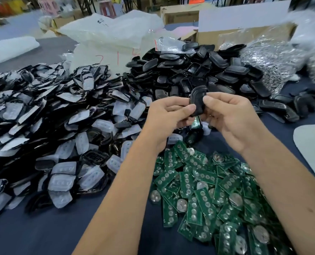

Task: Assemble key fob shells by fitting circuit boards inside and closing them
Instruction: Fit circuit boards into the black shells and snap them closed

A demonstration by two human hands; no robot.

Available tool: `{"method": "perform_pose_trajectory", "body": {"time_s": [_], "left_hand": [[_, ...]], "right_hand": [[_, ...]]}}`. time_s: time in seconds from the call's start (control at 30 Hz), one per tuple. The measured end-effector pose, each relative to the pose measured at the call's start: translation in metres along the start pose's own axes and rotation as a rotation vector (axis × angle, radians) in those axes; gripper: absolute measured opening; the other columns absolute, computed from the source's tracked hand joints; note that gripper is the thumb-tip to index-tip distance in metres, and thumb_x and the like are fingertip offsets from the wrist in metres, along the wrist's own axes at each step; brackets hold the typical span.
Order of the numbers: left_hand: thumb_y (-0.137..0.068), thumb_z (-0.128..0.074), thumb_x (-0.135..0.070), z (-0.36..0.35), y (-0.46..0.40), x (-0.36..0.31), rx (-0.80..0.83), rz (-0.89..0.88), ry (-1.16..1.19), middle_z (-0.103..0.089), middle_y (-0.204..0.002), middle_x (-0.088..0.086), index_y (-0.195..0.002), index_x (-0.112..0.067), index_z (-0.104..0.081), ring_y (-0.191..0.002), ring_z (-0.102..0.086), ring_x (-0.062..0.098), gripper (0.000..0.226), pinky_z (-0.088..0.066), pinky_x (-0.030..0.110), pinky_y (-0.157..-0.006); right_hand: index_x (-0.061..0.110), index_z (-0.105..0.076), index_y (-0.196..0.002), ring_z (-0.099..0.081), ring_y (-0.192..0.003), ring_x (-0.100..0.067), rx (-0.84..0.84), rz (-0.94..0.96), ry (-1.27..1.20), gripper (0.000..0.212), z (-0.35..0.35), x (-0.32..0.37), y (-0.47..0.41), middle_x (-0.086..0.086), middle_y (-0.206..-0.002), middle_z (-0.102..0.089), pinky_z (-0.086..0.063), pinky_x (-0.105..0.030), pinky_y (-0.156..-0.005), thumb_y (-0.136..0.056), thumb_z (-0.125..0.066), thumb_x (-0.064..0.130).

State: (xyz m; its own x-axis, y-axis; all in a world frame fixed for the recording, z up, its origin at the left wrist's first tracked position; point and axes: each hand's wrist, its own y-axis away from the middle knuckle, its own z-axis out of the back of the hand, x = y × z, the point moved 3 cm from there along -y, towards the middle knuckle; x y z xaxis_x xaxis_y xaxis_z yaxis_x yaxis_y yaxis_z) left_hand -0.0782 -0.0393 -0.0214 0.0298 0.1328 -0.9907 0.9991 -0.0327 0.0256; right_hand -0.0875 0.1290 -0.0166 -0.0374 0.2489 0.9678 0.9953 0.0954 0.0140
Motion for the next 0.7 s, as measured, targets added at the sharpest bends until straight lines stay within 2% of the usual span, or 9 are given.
{"method": "perform_pose_trajectory", "body": {"time_s": [0.2, 0.37, 0.47, 0.6, 0.7], "left_hand": [[-0.092, -0.074, -0.008, -0.002, 0.001, 0.001, 0.081, 0.061, 0.072, -0.077, -0.094, 0.018, -0.096, -0.007, -0.079, -0.07, -0.066, 0.016, 0.006, -0.056, 0.022, -0.067], [-0.096, -0.068, -0.006, -0.004, 0.0, 0.004, 0.124, 0.091, 0.086, -0.072, -0.088, 0.009, -0.094, -0.007, -0.076, -0.07, -0.062, 0.013, 0.009, -0.054, 0.022, -0.066], [-0.099, -0.064, -0.004, -0.009, -0.001, 0.007, 0.104, 0.071, 0.042, -0.07, -0.087, 0.007, -0.094, -0.007, -0.074, -0.07, -0.058, 0.011, 0.011, -0.052, 0.023, -0.069], [-0.1, -0.062, -0.004, -0.014, -0.003, 0.009, 0.039, 0.026, -0.063, -0.069, -0.083, 0.004, -0.095, -0.005, -0.071, -0.068, -0.057, 0.008, 0.01, -0.05, 0.023, -0.07], [-0.1, -0.063, -0.004, -0.013, -0.002, 0.01, 0.04, 0.024, -0.079, -0.07, -0.079, -0.001, -0.093, -0.007, -0.071, -0.067, -0.057, 0.007, 0.012, -0.05, 0.024, -0.071]], "right_hand": [[0.001, -0.074, -0.107, -0.071, -0.086, -0.022, -0.011, 0.011, -0.122, 0.016, 0.002, -0.003, 0.0, -0.013, -0.099, -0.078, -0.061, -0.034, -0.083, -0.092, -0.067, 0.001], [0.006, -0.073, -0.098, -0.07, -0.071, -0.011, 0.06, -0.005, -0.184, 0.022, 0.004, -0.003, 0.0, -0.006, -0.086, -0.078, -0.058, -0.021, -0.064, -0.077, -0.072, 0.011], [0.009, -0.07, -0.094, -0.07, -0.07, -0.013, 0.044, -0.016, -0.171, 0.013, 0.007, -0.005, -0.001, -0.007, -0.087, -0.075, -0.06, -0.023, -0.065, -0.082, -0.071, 0.006], [0.008, -0.07, -0.096, -0.073, -0.083, -0.019, -0.037, -0.021, -0.184, 0.017, 0.006, -0.011, -0.002, -0.009, -0.092, -0.077, -0.064, -0.035, -0.084, -0.093, -0.064, -0.007], [0.011, -0.07, -0.104, -0.075, -0.08, -0.017, -0.058, -0.029, -0.218, 0.022, 0.007, -0.013, -0.003, -0.005, -0.09, -0.079, -0.063, -0.031, -0.077, -0.093, -0.065, -0.008]]}}
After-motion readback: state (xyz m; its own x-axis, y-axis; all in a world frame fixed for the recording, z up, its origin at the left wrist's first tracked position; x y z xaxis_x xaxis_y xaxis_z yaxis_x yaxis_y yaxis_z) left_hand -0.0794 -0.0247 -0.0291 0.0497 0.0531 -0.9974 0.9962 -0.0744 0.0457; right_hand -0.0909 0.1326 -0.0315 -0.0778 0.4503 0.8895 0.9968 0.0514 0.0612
